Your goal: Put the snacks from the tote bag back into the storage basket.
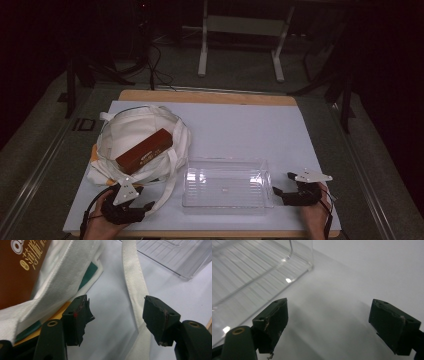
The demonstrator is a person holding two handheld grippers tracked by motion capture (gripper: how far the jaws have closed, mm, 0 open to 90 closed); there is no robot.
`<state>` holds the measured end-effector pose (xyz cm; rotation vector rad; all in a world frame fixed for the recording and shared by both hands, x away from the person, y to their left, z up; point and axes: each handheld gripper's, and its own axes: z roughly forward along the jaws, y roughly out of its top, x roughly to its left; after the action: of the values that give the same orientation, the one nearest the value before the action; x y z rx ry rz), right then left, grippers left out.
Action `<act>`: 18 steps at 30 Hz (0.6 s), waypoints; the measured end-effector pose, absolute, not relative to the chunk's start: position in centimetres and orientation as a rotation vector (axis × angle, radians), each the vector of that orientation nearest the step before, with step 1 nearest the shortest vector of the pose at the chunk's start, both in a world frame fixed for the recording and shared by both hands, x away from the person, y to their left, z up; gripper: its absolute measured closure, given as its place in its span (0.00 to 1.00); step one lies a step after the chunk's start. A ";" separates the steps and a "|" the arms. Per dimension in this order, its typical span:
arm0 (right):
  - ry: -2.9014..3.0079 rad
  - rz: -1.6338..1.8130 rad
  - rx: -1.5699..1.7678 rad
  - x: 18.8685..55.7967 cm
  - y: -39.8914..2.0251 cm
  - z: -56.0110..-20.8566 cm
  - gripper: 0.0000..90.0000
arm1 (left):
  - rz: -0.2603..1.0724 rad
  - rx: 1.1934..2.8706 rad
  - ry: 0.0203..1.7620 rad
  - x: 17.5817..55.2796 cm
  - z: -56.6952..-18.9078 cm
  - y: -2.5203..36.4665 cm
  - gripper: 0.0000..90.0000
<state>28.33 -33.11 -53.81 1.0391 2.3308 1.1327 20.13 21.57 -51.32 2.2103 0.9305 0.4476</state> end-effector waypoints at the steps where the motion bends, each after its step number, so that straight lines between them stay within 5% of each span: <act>1: 2.325 1.150 1.037 28.3 -33.2 -53.8 0.18 | 0.450 2.210 0.933 20.1 -51.3 21.6 0.42; 18: 2.317 1.173 1.000 28.0 -33.3 -53.7 0.18 | 0.433 2.243 0.934 20.5 -50.7 21.0 0.46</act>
<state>28.00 -33.29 -53.74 1.0003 2.3169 1.1726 20.45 21.02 -50.70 2.2429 0.9343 0.4330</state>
